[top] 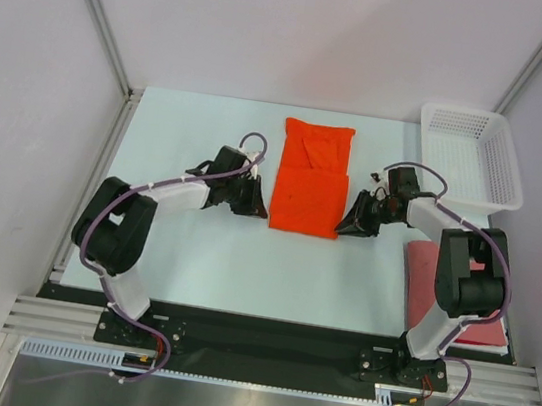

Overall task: Fold and stack the t-shirts
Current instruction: Fold the tshirt

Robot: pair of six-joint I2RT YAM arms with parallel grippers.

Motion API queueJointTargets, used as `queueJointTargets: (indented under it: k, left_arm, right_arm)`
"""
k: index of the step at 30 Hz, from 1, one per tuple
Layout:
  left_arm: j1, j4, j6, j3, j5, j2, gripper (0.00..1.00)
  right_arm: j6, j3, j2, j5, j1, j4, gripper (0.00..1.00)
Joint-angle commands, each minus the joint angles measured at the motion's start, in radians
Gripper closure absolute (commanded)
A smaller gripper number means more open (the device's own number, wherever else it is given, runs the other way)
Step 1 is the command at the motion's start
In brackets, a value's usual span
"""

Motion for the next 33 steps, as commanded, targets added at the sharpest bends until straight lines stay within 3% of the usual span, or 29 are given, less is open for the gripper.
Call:
queueJointTargets:
  k: [1, 10, 16, 24, 27, 30, 33]
  left_arm:
    - [0.013, 0.037, -0.008, 0.023, -0.018, 0.042, 0.85]
    - [0.013, 0.064, -0.02, 0.08, 0.057, 0.149, 0.82]
    - [0.013, 0.071, 0.012, 0.07, 0.064, 0.129, 0.69]
    - [0.012, 0.099, -0.035, 0.098, 0.146, 0.174, 0.66]
    - [0.013, 0.061, -0.059, 0.087, 0.084, 0.142, 0.66]
    - [0.015, -0.08, -0.066, 0.095, -0.004, 0.114, 0.68]
    - [0.016, -0.093, -0.078, 0.061, -0.037, 0.063, 0.64]
  right_arm:
    - [-0.022, -0.011, 0.008, -0.03, -0.011, 0.04, 0.77]
    - [-0.005, 0.001, 0.039, -0.053, -0.011, 0.045, 0.77]
    - [-0.015, 0.003, 0.051, -0.06, -0.011, 0.045, 0.77]
    - [-0.021, 0.018, 0.076, -0.075, -0.01, 0.044, 0.78]
    - [-0.028, 0.023, 0.083, -0.078, -0.013, 0.043, 0.78]
    - [-0.029, 0.023, 0.089, -0.086, -0.013, 0.047, 0.77]
    - [-0.029, 0.018, 0.091, -0.09, -0.014, 0.056, 0.72]
